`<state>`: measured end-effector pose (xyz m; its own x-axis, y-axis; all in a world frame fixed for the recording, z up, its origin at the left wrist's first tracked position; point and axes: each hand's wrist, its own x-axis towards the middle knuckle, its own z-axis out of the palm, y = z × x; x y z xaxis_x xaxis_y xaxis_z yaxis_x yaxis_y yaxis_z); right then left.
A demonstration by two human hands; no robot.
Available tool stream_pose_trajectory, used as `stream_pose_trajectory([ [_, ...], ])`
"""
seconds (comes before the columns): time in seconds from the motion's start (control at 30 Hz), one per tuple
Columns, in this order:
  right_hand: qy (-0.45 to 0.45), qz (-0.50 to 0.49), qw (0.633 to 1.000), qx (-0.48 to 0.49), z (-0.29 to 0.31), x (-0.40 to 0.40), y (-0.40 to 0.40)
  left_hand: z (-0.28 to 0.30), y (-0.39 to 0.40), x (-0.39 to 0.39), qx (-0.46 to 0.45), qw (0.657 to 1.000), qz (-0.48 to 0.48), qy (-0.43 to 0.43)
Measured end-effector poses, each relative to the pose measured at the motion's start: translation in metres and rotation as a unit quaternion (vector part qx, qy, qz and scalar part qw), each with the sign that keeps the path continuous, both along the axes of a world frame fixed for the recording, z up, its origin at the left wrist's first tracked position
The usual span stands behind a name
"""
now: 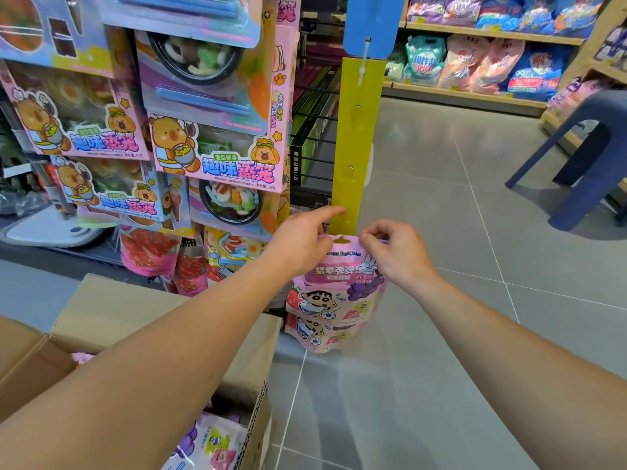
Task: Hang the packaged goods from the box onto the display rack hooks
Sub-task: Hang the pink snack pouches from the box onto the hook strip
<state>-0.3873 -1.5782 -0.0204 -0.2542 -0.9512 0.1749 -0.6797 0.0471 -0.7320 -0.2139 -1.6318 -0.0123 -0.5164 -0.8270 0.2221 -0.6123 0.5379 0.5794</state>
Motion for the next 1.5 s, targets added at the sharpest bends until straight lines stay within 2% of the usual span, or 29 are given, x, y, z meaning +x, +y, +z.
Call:
stream_pose_trajectory([
  [0.37, 0.019, -0.006, 1.000, 0.007, 0.004, 0.007, -0.004, 0.006, -0.005, -0.001, 0.032, 0.999, 0.019, 0.012],
  [0.47, 0.029, 0.004, 0.999, 0.014, 0.006, 0.008, -0.006, 0.008, -0.006, -0.002, 0.064, 0.996, 0.043, 0.052],
  [0.67, 0.115, 0.017, 0.993, -0.013, 0.003, 0.014, -0.007, 0.005, -0.008, -0.002, 0.117, 0.981, 0.076, 0.132],
  [1.03, 0.081, -0.020, 0.992, -0.095, 0.009, 0.024, -0.010, 0.018, -0.007, 0.010, 0.211, 0.967, 0.024, 0.138],
  [1.13, 0.094, -0.036, 0.987, -0.124, 0.011, 0.028, -0.010, 0.021, -0.009, 0.010, 0.197, 0.975, 0.003, 0.103],
  [1.27, 0.118, -0.062, 0.979, -0.155, 0.012, 0.037, -0.013, 0.021, -0.011, 0.009, 0.156, 0.984, 0.041, 0.077],
  [1.4, 0.025, -0.099, 0.984, -0.149, 0.015, 0.044, -0.015, 0.021, -0.010, 0.006, 0.124, 0.988, 0.076, 0.050],
  [1.5, 0.039, -0.084, 0.989, -0.112, 0.021, 0.041, -0.023, 0.024, -0.011, 0.006, 0.121, 0.988, 0.090, 0.039],
])
